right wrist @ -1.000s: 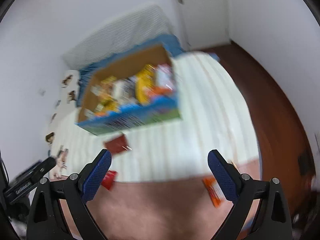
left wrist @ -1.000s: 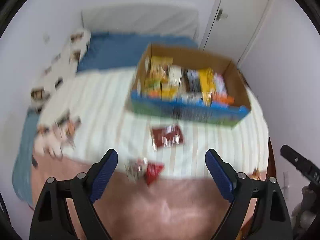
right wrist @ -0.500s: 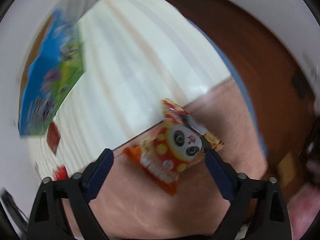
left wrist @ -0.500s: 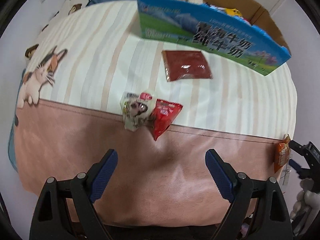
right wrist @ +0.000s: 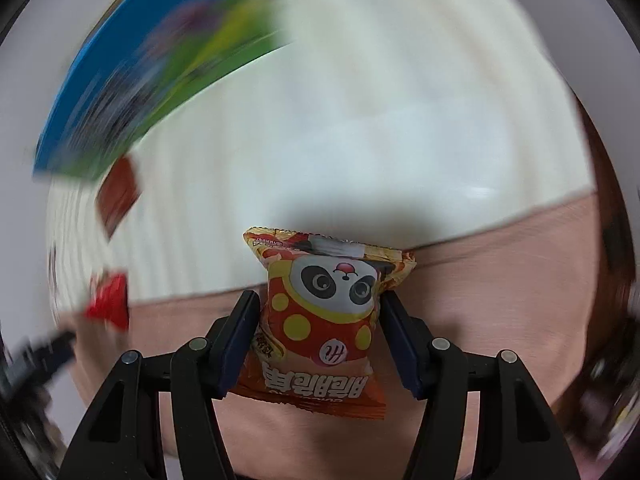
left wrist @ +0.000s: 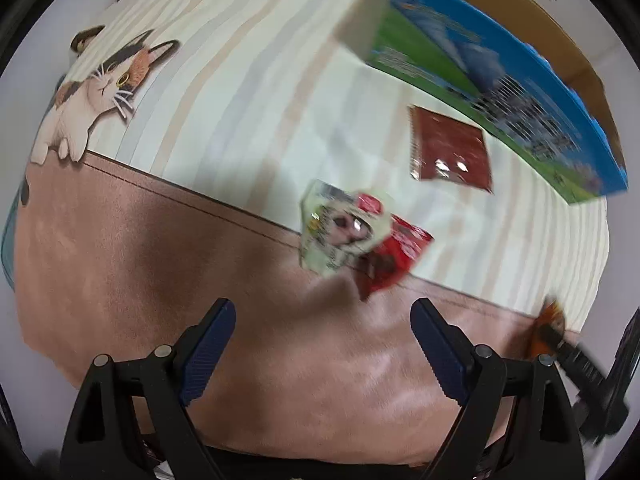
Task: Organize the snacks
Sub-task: 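Grasp the white snack pack with the left tool while the right tool grasps the panda-print bag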
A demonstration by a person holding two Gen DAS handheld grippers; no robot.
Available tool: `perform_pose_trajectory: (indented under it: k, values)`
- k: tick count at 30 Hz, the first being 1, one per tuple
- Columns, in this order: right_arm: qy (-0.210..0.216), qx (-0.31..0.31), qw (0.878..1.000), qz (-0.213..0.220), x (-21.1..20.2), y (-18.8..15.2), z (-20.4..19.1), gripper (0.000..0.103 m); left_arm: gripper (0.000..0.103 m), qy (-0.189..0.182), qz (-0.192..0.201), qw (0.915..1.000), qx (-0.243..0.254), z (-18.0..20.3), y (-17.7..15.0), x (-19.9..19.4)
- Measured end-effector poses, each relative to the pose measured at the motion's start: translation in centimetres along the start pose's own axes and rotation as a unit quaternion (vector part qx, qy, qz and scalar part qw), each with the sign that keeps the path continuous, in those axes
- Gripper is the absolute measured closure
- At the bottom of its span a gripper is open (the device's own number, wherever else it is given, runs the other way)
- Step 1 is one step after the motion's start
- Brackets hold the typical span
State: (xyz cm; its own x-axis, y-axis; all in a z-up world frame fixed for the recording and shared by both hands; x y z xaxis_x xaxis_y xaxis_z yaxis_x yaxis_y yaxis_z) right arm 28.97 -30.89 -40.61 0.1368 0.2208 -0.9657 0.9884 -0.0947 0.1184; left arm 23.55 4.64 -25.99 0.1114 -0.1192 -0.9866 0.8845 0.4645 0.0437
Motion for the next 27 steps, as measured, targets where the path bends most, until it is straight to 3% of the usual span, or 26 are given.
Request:
perform_pose_trajectory:
  k: [6, 9, 12, 14, 19, 22, 24, 26, 27]
  values:
    - [-0.015, -0.073, 0.997, -0.032, 1.9, 0.0, -5.4, 0.036, 0.013, 0.005, -0.014, 0.9997, 0.018, -0.9, 2.6, 1.5]
    - [-0.012, -0.063, 0.997, -0.044, 2.4, -0.1, -5.4, 0.036, 0.013, -0.029, -0.058, 0.9974, -0.032, -2.4, 4.0, 3.3]
    - [-0.011, -0.049, 0.998, -0.044, 2.6, 0.0, -5.3, 0.035, 0.014, -0.09, -0.109, 0.9821, -0.123, -4.0, 4.6, 5.4]
    - [-0.012, -0.046, 0.998, -0.045, 2.6, -0.1, -5.2, 0.034, 0.014, -0.105, -0.11, 0.9772, -0.148, -4.2, 5.0, 6.3]
    - [-0.02, -0.05, 0.997, -0.053, 3.4, -0.1, -4.8, 0.025, 0.013, -0.067, -0.078, 0.9924, -0.068, -1.8, 5.4, 6.9]
    - [-0.031, -0.059, 0.996, -0.062, 4.7, 0.2, -6.0, 0.019, 0.015, -0.047, -0.061, 0.9964, -0.034, -1.0, 5.5, 7.0]
    - [-0.039, -0.065, 0.995, -0.065, 5.1, 0.2, -6.2, 0.018, 0.027, -0.03, -0.049, 0.9983, -0.011, -0.4, 5.6, 6.9]
    - [-0.045, -0.069, 0.994, -0.065, 5.2, 0.1, -6.3, 0.018, 0.048, -0.014, -0.036, 0.9992, 0.009, -0.1, 5.3, 6.8]
    - [-0.048, -0.073, 0.994, -0.063, 5.3, 0.2, -6.9, 0.021, 0.049, -0.008, -0.032, 0.9993, 0.019, 0.0, 5.1, 6.7]
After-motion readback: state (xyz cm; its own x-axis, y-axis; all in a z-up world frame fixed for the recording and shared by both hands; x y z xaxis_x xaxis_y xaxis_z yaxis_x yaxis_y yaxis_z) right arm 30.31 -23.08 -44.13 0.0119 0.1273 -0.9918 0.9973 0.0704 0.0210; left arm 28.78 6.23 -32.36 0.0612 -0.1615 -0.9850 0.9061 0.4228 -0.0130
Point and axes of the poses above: each gripper's, at about its wrist camera, not at the fingertips, and x roughly the way its jaws point, z to its right, y to its top, the point moved 4 cm from there along x, roughly the way its jaws point, and after that the axes turned 7 degrees about -x, right-handed, at the moved point
